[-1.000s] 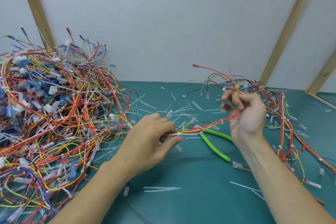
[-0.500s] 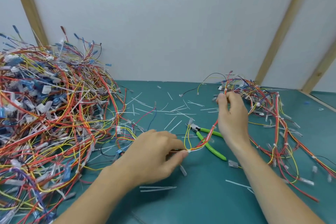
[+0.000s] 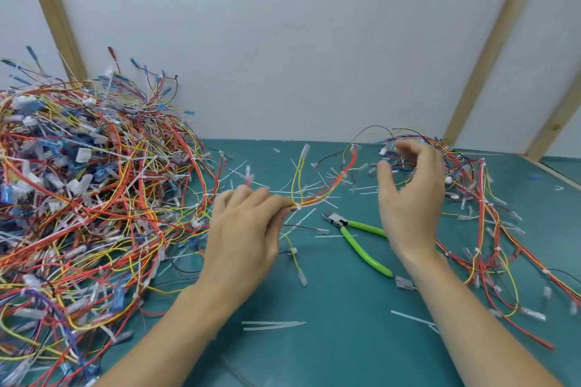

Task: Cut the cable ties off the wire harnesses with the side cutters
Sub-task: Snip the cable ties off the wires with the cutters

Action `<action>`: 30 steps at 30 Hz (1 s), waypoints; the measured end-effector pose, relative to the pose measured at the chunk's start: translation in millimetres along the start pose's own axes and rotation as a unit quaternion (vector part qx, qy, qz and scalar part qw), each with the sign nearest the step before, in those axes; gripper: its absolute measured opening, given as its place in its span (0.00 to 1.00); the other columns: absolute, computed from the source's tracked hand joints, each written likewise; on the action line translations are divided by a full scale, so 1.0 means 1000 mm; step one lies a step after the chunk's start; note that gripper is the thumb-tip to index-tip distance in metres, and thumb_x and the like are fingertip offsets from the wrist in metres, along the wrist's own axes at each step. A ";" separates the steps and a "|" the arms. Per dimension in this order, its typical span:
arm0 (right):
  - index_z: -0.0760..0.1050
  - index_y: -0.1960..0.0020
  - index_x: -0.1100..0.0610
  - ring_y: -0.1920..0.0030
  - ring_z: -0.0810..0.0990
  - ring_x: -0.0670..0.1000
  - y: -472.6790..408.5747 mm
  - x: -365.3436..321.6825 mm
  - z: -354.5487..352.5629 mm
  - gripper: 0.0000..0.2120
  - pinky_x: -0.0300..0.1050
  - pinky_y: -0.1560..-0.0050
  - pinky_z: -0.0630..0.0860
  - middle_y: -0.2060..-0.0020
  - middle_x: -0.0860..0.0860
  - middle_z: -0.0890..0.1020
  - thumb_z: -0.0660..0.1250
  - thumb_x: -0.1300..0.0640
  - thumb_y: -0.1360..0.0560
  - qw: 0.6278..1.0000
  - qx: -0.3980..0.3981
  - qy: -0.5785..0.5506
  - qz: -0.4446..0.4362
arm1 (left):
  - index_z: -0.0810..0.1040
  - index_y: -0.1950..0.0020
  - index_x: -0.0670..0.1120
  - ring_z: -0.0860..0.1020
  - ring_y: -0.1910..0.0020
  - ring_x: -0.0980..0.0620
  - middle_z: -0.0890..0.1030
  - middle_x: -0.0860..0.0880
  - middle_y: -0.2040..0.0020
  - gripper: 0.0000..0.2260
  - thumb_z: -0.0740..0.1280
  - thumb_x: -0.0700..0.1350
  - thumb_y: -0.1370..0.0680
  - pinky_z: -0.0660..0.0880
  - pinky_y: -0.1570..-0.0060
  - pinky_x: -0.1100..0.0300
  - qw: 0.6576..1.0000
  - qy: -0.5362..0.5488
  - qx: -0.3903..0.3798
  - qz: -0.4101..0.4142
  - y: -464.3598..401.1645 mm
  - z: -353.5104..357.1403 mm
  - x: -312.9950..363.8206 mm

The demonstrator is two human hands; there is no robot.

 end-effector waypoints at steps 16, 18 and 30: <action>0.80 0.53 0.51 0.72 0.68 0.48 0.043 -0.047 0.053 0.10 0.42 0.68 0.62 0.76 0.45 0.70 0.69 0.45 0.20 0.938 -0.342 -0.043 -0.048 | 0.81 0.44 0.50 0.75 0.51 0.52 0.76 0.54 0.52 0.07 0.68 0.45 0.22 0.70 0.49 0.57 0.988 0.096 0.114 -0.034 -0.003 -0.014 -0.007; 0.78 0.57 0.53 0.71 0.66 0.50 0.037 -0.036 0.049 0.10 0.49 0.66 0.65 0.74 0.51 0.72 0.68 0.50 0.19 0.956 -0.287 -0.066 0.008 | 0.80 0.50 0.51 0.76 0.60 0.57 0.77 0.58 0.61 0.02 0.67 0.46 0.21 0.69 0.57 0.65 0.977 0.174 0.104 -0.060 -0.002 -0.014 -0.013; 0.72 0.57 0.53 0.78 0.58 0.45 0.038 -0.028 0.054 0.05 0.33 0.76 0.53 0.72 0.49 0.70 0.62 0.61 0.24 0.831 -0.272 -0.393 0.285 | 0.82 0.46 0.43 0.83 0.66 0.53 0.87 0.45 0.58 0.19 0.56 0.52 0.15 0.75 0.74 0.64 0.778 0.488 -0.080 -0.387 0.006 0.035 -0.043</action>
Point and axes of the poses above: each hand's wrist, its own y-axis away from the middle knuckle, its own z-axis out of the palm, x = y × z, the point moved 6 cm from there along -y, towards the middle knuckle
